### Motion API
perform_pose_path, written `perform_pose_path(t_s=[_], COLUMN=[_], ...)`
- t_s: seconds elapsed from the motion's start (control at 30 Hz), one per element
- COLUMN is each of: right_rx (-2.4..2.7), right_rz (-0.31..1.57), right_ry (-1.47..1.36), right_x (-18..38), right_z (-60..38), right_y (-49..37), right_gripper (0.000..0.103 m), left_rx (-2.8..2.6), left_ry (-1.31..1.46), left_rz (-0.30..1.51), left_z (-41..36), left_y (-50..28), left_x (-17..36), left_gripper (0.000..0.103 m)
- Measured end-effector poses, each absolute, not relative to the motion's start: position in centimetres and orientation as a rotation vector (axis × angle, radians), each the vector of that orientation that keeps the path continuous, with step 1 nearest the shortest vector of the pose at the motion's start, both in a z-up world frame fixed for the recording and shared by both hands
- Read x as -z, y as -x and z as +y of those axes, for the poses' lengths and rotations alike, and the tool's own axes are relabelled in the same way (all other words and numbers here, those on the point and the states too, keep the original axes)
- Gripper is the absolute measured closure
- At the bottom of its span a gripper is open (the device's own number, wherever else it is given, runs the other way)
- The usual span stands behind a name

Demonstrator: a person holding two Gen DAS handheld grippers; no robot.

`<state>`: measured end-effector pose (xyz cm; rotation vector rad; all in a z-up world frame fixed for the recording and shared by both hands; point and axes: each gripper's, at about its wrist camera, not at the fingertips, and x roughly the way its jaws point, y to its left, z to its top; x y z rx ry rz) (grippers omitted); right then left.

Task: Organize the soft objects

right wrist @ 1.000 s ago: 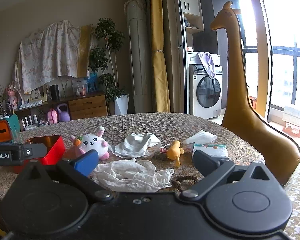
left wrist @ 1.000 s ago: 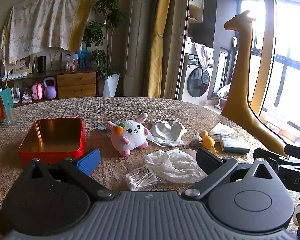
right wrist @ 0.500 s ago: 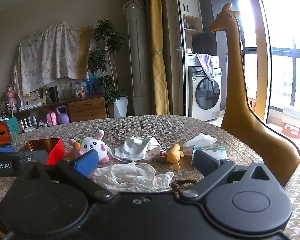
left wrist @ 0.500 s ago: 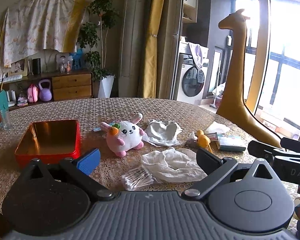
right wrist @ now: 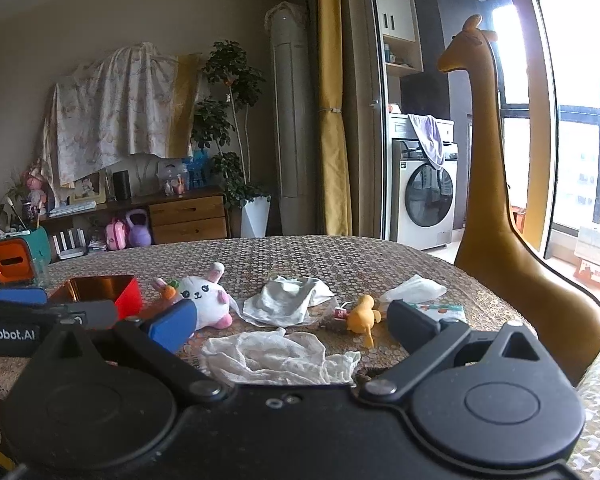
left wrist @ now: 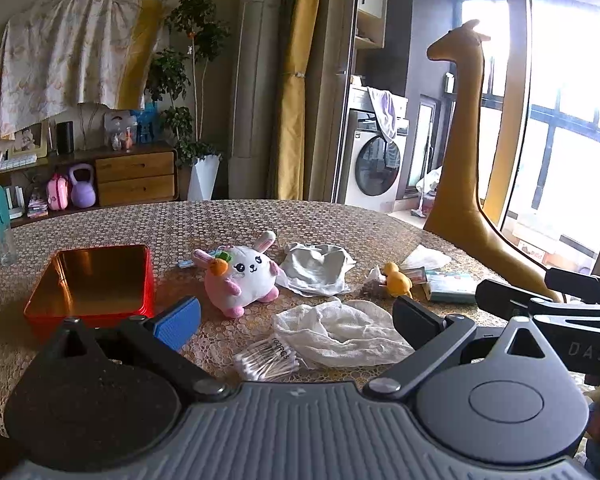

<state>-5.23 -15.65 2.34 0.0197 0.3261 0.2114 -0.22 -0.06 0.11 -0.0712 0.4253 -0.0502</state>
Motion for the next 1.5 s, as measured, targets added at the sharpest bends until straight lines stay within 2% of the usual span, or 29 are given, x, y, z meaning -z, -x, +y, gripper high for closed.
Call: perform_pose_path(t_s=[0.87, 1.1, 1.5], right_rx=[-0.208, -0.186, -0.280], right_rz=[0.340, 0.397, 0.621], right_ry=[-0.022, -0.010, -0.005], right_x=[-2.4, -1.6, 1.3], right_z=[-15.9, -16.2, -17.9], right_y=[5.1, 2.9, -3.7], right_gripper=[0.002, 0.001, 0.005], left_rx=[0.049, 0.040, 0.104], left_ry=[0.072, 0.075, -0.001], left_rz=[0.435, 0.462, 0.652], left_z=[0.3, 1.3, 1.8], left_y=[-0.1, -2.1, -9.1], left_x=[-0.2, 0.2, 5.1], left_gripper=[0.000, 0.000, 0.000])
